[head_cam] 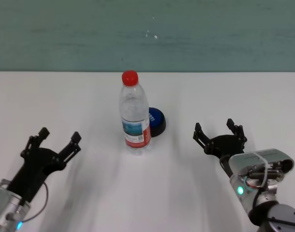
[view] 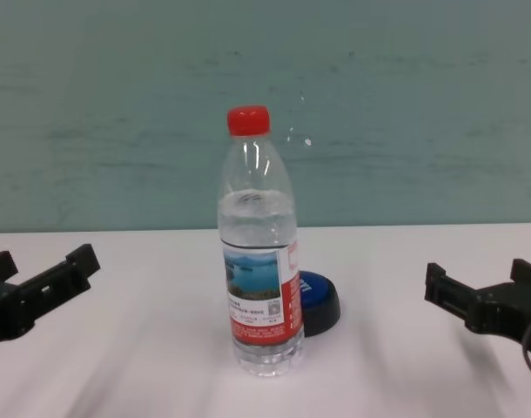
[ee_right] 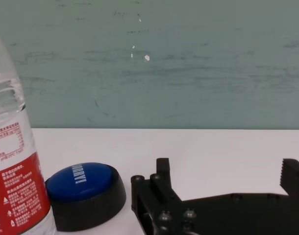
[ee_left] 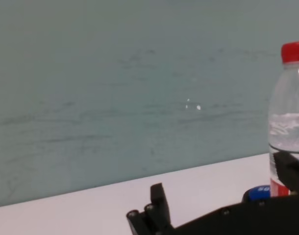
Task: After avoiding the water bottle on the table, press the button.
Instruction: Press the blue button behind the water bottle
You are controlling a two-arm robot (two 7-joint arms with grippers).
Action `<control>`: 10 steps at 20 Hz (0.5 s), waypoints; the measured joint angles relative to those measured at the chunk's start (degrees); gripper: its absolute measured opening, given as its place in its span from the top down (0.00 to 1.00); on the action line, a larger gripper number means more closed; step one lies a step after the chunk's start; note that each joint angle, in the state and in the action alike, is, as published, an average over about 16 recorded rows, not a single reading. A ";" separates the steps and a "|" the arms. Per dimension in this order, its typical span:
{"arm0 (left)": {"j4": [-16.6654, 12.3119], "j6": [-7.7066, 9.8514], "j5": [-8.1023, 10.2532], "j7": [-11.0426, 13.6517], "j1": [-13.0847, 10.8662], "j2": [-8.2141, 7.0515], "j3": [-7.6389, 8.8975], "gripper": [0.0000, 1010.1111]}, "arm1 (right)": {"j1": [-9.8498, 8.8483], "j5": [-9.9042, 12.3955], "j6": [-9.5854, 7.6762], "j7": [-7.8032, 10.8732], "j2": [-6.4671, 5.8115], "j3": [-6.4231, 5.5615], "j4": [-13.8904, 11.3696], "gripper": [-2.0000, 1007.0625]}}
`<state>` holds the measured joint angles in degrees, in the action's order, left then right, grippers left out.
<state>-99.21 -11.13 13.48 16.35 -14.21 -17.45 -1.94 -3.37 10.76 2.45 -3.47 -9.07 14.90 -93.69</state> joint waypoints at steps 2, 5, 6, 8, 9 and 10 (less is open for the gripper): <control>-0.02 -0.14 -0.18 -0.02 -0.05 -0.01 -0.25 0.00 | 0.00 0.00 0.00 0.00 0.00 0.00 0.00 0.00; -0.04 -0.31 -0.48 -0.05 -0.11 0.01 -0.66 0.00 | 0.00 0.00 0.00 0.00 0.00 0.00 0.00 0.00; -0.05 -0.37 -0.58 -0.05 -0.13 0.02 -0.79 0.00 | 0.00 0.00 0.00 0.00 0.00 0.00 0.00 0.00; -0.10 -0.45 -0.76 -0.05 -0.19 0.04 -1.05 0.00 | 0.00 0.00 0.00 0.00 0.00 0.00 0.00 0.00; -0.12 -0.47 -0.85 -0.05 -0.22 0.05 -1.19 0.00 | 0.00 0.00 0.00 0.00 0.00 0.00 0.00 0.00; -0.16 -0.49 -0.93 -0.06 -0.25 0.05 -1.32 0.00 | 0.00 0.00 0.00 0.00 0.00 0.00 0.00 0.00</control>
<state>-99.37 -11.62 12.55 16.30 -14.45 -17.39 -3.27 -3.37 10.77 2.44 -3.47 -9.07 14.90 -93.69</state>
